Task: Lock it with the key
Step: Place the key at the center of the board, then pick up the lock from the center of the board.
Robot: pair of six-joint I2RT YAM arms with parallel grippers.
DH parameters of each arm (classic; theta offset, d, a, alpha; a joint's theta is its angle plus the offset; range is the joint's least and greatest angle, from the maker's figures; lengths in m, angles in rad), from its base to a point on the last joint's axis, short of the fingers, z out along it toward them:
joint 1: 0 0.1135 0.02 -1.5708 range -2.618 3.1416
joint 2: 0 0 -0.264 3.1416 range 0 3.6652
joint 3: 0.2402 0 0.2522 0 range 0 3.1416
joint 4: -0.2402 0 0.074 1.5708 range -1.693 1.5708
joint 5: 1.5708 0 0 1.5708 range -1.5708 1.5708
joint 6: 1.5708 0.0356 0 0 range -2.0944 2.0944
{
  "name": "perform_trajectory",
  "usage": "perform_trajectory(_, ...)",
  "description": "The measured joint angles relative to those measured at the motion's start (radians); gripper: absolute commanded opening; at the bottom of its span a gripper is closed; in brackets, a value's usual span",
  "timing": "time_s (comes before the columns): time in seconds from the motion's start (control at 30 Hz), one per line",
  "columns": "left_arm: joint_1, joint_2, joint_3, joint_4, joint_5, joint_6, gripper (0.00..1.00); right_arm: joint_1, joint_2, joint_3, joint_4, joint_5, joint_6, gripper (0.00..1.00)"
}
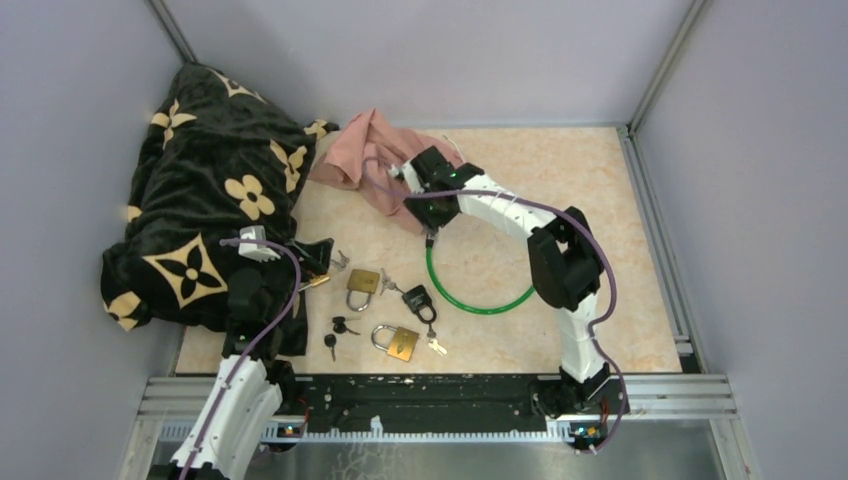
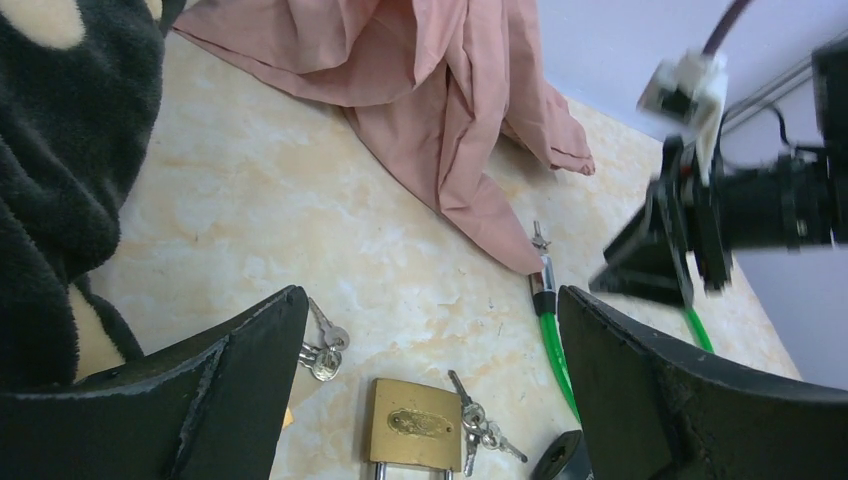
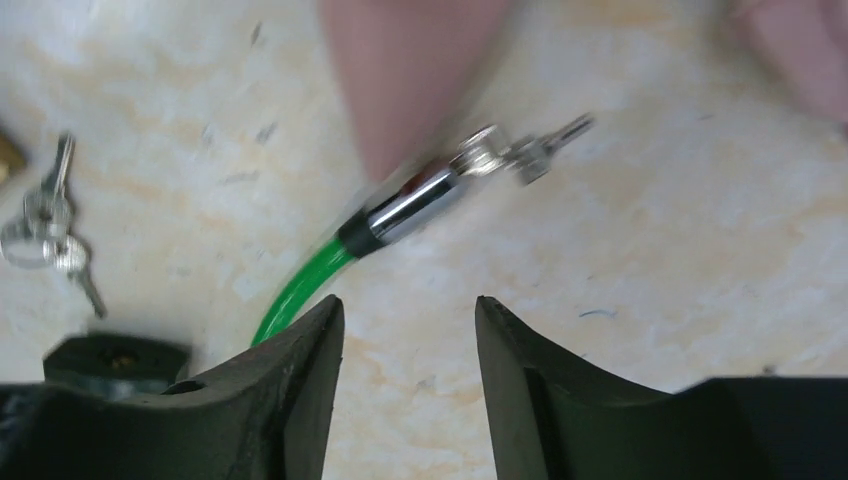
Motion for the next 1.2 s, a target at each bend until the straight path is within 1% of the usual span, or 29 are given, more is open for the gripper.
perform_trajectory(0.03, 0.0, 0.0, -0.002, 0.004, 0.006, -0.003, 0.99, -0.022, 0.018, 0.045, -0.001, -0.008, 0.037, 0.51)
perform_trajectory(0.1, 0.0, 0.0, -0.004, 0.009, 0.014, -0.011, 0.99, -0.048, 0.026, 0.069, 0.048, 0.003, 0.103, 0.52)
perform_trajectory(0.2, 0.0, 0.0, -0.007, 0.01, 0.024, -0.018, 0.99, -0.037, 0.012, 0.012, 0.131, 0.037, 0.22, 0.52)
perform_trajectory(0.33, -0.001, -0.001, -0.007, 0.01, 0.034, -0.024, 0.99, 0.018, 0.02, -0.053, 0.142, 0.076, 0.349, 0.51)
perform_trajectory(0.57, -0.002, -0.003, -0.007, 0.01, 0.041, -0.035, 0.99, 0.045, 0.025, -0.124, 0.166, 0.118, 0.478, 0.48)
perform_trajectory(0.63, -0.005, -0.005, -0.007, 0.01, 0.042, -0.037, 0.99, 0.045, 0.034, -0.136, 0.178, 0.126, 0.503, 0.43)
perform_trajectory(0.7, -0.006, -0.006, -0.007, 0.01, 0.043, -0.037, 0.99, 0.046, 0.058, -0.137, 0.189, 0.134, 0.525, 0.34)
perform_trajectory(0.73, -0.006, -0.007, -0.007, 0.01, 0.043, -0.037, 0.99, 0.047, 0.066, -0.134, 0.193, 0.14, 0.532, 0.29)
perform_trajectory(0.77, -0.006, -0.008, -0.007, 0.01, 0.043, -0.037, 0.99, 0.047, 0.067, -0.135, 0.21, 0.139, 0.539, 0.2)
perform_trajectory(0.8, -0.006, -0.009, -0.007, 0.01, 0.043, -0.037, 0.99, 0.047, 0.07, -0.134, 0.214, 0.143, 0.543, 0.08)
perform_trajectory(0.83, -0.006, -0.009, -0.007, 0.01, 0.043, -0.037, 0.99, 0.046, 0.07, -0.135, 0.22, 0.143, 0.554, 0.0)
perform_trajectory(0.93, -0.01, -0.01, -0.007, 0.01, 0.046, -0.037, 0.99, 0.033, 0.06, -0.165, 0.279, 0.122, 0.594, 0.0)
perform_trajectory(1.0, -0.013, -0.012, -0.007, 0.01, 0.052, -0.037, 0.99, 0.018, 0.014, -0.252, 0.369, 0.1, 0.632, 0.0)
perform_trajectory(1.03, -0.013, -0.013, -0.007, 0.011, 0.056, -0.036, 0.97, 0.006, -0.019, -0.311, 0.416, 0.089, 0.653, 0.0)
perform_trajectory(1.13, -0.017, -0.014, -0.007, 0.024, 0.082, -0.032, 0.87, -0.036, -0.137, -0.486, 0.503, 0.074, 0.711, 0.0)
perform_trajectory(1.2, -0.023, -0.013, -0.007, 0.043, 0.12, -0.024, 0.84, -0.051, -0.215, -0.576, 0.534, 0.075, 0.742, 0.0)
